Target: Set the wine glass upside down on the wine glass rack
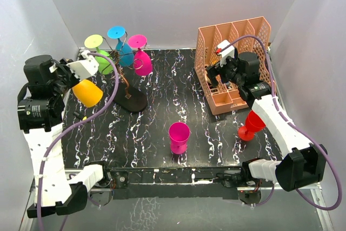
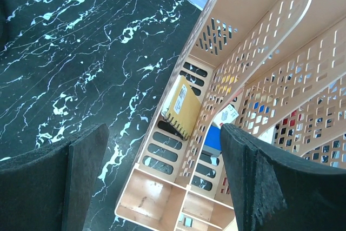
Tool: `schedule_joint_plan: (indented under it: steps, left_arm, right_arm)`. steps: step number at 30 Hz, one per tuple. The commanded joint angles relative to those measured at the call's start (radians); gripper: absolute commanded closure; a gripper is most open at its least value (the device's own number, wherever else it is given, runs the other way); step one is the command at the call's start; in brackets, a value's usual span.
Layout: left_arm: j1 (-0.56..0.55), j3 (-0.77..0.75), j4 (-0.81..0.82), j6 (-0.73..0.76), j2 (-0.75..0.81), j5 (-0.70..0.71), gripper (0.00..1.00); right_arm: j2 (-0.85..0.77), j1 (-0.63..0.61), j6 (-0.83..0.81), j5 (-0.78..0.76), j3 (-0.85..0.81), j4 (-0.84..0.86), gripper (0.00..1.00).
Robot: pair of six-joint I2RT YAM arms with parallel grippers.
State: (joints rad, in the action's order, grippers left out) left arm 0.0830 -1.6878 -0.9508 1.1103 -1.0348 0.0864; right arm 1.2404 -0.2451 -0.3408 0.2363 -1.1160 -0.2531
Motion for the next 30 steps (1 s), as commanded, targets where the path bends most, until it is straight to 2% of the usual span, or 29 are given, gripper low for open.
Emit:
schedule_joint_plan:
  steps: [1, 12, 22, 30]
  left_arm:
    - [-0.008, 0.022, -0.027, 0.138, -0.028, -0.115, 1.00]
    - [-0.025, 0.048, 0.021, 0.228, -0.079, -0.307, 1.00]
    - [-0.050, 0.045, 0.072, 0.302, -0.128, -0.374, 1.00]
    - [-0.065, 0.040, 0.125, 0.311, -0.164, -0.369, 1.00]
  right_arm:
    - [-0.026, 0.012, 0.010, 0.023, -0.007, 0.066, 0.08]
    - [-0.024, 0.021, 0.012, 0.037, -0.003, 0.063, 0.08]
    - [-0.027, 0.027, 0.014, 0.044, -0.001, 0.061, 0.08]
    - [-0.027, 0.033, 0.015, 0.051, -0.001, 0.061, 0.08]
